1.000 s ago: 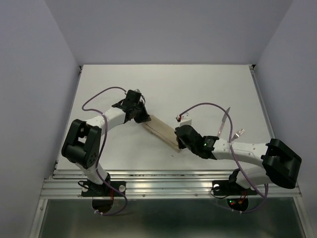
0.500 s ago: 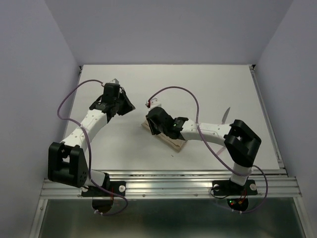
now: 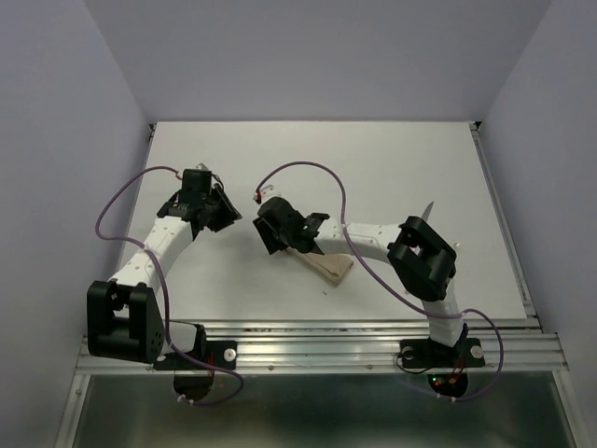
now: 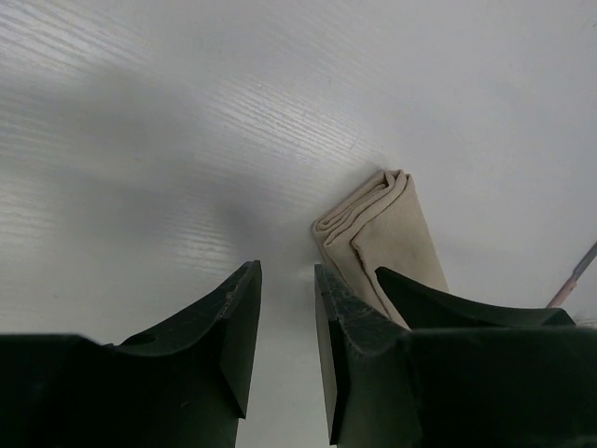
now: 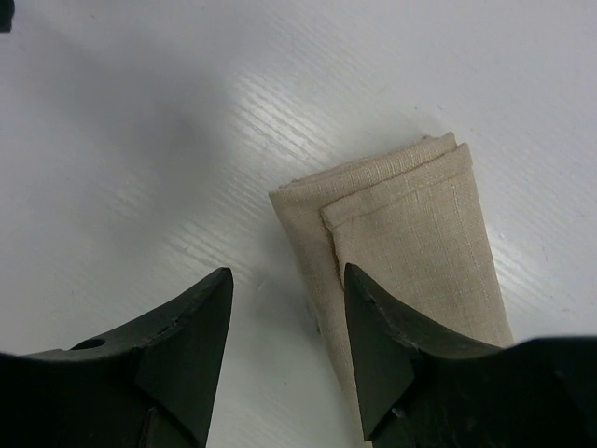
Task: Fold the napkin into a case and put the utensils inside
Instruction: Pick up the top corner of the smaller rectangle folded napkin from the center of the board.
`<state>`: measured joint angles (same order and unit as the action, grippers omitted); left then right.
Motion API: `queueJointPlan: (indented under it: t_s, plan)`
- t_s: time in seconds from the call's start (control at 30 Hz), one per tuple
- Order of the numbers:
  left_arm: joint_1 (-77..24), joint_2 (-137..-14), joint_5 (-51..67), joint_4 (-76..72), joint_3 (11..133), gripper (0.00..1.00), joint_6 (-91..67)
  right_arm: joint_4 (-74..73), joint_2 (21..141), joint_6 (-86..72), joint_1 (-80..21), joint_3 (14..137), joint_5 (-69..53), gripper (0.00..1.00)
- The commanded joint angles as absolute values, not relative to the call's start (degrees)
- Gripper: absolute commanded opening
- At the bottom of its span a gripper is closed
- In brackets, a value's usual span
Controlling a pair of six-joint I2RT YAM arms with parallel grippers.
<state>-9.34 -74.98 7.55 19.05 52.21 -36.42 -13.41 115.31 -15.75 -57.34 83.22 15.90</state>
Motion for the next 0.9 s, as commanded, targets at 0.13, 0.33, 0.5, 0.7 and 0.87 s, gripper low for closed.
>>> queueJointPlan:
  t_s: [0.13, 0.33, 0.5, 0.7, 0.87]
  plan:
    - [-9.0, -73.3, 9.1, 17.8, 50.6, 0.41, -35.2, -14.2, 119.5, -13.6, -57.2, 89.5, 18.4, 0.56]
    - [-9.0, -73.6, 10.1, 16.9, 50.1, 0.41, -35.2, -14.2, 121.2, -15.0, -57.2, 90.3, 21.7, 0.53]
    - [-9.0, -73.7, 10.5, 16.4, 49.9, 0.41, -35.2, -13.7, 121.2, -16.6, -57.2, 90.1, 23.0, 0.45]
    - [-9.0, -73.7, 10.8, 16.2, 49.5, 0.41, -35.0, -12.7, 120.9, -18.2, -57.2, 89.7, 24.2, 0.41]
    - [-9.0, -73.4, 11.1, 15.9, 49.1, 0.41, -34.9, -12.1, 121.1, -19.9, -57.2, 89.6, 24.6, 0.32]
